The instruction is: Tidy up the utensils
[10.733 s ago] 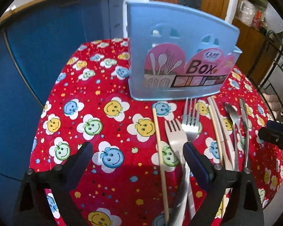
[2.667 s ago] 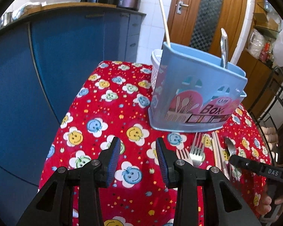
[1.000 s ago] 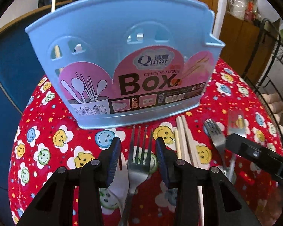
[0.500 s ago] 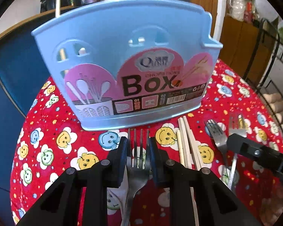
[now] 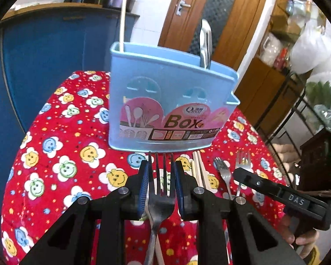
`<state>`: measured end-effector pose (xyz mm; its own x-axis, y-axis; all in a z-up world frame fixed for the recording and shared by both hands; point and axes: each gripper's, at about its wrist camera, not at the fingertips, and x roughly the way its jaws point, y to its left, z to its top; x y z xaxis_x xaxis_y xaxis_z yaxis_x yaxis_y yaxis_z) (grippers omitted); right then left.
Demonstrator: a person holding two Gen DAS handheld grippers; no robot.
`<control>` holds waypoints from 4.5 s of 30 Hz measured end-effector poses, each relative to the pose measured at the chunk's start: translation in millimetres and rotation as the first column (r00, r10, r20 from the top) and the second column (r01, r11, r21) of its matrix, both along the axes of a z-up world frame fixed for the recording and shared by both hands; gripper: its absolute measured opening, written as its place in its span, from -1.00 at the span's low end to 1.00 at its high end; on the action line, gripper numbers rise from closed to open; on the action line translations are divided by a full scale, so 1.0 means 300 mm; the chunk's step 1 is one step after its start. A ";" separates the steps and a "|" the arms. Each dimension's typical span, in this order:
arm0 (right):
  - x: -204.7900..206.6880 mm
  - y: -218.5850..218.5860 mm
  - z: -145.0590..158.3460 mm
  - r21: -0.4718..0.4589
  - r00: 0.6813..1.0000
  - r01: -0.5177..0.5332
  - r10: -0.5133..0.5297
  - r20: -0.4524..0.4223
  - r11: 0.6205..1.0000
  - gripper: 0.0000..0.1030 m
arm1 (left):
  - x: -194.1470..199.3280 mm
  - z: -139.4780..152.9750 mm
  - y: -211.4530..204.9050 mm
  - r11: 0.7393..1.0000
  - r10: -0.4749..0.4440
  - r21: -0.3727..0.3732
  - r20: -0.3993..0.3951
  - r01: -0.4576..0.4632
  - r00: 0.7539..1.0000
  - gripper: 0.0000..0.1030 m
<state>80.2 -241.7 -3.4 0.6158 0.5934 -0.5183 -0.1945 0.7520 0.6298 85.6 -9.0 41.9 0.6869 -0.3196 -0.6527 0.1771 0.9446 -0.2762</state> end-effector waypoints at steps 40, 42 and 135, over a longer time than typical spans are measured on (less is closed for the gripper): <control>-0.173 0.158 0.333 -0.199 0.952 0.073 -0.009 0.306 0.977 -0.91 | -0.297 0.221 0.219 0.974 -0.002 -0.221 0.247 0.058 0.969 -0.68; -0.157 0.145 0.319 -0.189 0.960 0.065 -0.010 0.278 0.980 -0.87 | -0.295 0.221 0.223 0.973 -0.002 -0.225 0.245 0.059 0.969 -0.68; -0.131 0.129 0.360 -0.183 0.953 0.090 -0.031 0.303 0.979 -0.93 | -0.274 0.230 0.189 0.986 -0.070 -0.133 0.189 0.096 0.980 -0.99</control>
